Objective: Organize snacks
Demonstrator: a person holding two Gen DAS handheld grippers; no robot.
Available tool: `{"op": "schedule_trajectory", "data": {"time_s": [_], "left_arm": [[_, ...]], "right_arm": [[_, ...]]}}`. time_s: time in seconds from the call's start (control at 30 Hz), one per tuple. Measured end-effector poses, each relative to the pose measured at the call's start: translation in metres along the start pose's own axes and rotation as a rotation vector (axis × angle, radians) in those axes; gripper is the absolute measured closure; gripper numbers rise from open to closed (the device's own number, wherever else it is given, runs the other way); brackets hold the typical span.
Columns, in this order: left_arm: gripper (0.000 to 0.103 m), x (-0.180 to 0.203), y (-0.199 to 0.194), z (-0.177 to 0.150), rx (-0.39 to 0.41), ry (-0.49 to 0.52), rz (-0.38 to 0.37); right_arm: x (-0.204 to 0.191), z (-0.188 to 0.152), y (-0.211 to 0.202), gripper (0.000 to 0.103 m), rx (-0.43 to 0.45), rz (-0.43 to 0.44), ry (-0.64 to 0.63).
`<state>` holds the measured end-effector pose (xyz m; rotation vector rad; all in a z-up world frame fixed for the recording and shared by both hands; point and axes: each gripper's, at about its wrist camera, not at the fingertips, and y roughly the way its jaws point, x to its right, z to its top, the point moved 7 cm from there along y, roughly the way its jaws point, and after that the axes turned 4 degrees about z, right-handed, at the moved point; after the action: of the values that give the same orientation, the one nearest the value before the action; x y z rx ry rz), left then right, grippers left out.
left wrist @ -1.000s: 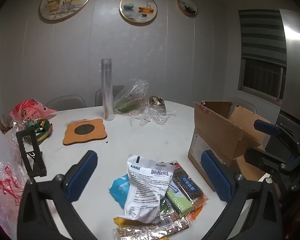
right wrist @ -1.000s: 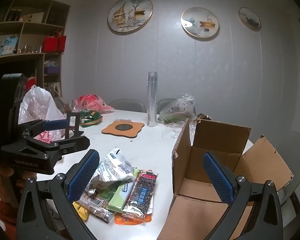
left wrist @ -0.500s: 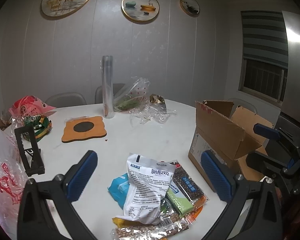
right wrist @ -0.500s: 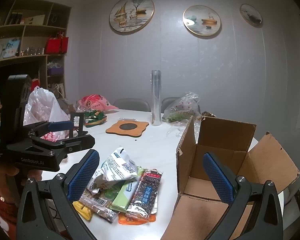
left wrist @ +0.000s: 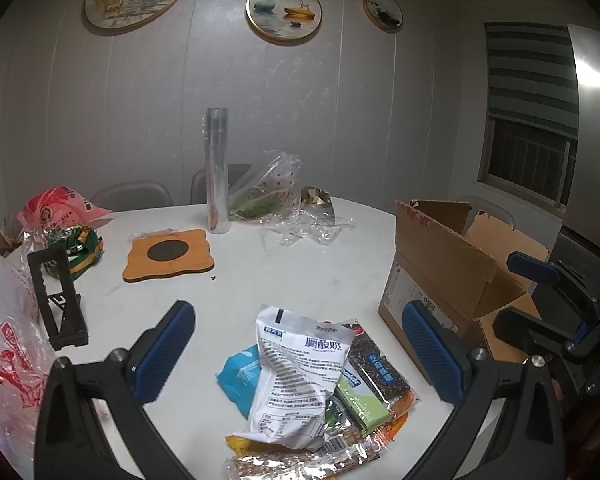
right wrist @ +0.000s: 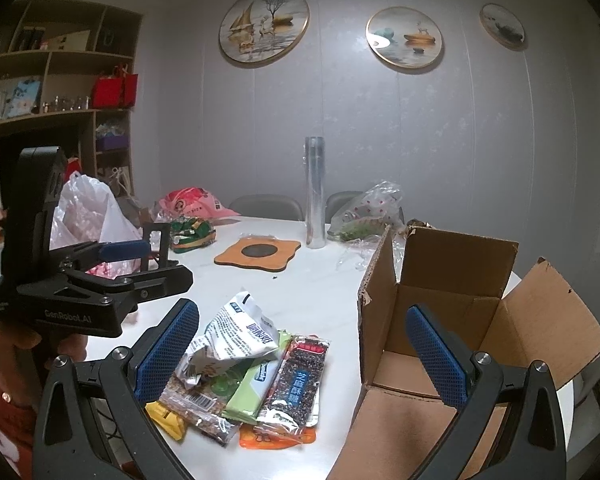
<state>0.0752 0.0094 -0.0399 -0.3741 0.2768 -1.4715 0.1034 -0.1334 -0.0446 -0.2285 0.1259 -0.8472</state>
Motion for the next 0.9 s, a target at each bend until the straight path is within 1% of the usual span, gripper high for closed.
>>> {"op": "schedule_trajectory", "data": {"time_s": [0.43, 0.77, 0.9], "left_arm": [[0.001, -0.004, -0.001, -0.001, -0.002, -0.006, 0.004], [0.001, -0.006, -0.005, -0.001, 0.002, -0.004, 0.011], [0.001, -0.008, -0.009, -0.001, 0.006, -0.006, 0.009]], "right_arm": [[-0.006, -0.001, 0.003, 0.000, 0.002, 0.024, -0.010], [-0.011, 0.000, 0.002, 0.000, 0.015, 0.015, -0.011], [-0.015, -0.001, 0.004, 0.000, 0.008, 0.005, -0.031]]}}
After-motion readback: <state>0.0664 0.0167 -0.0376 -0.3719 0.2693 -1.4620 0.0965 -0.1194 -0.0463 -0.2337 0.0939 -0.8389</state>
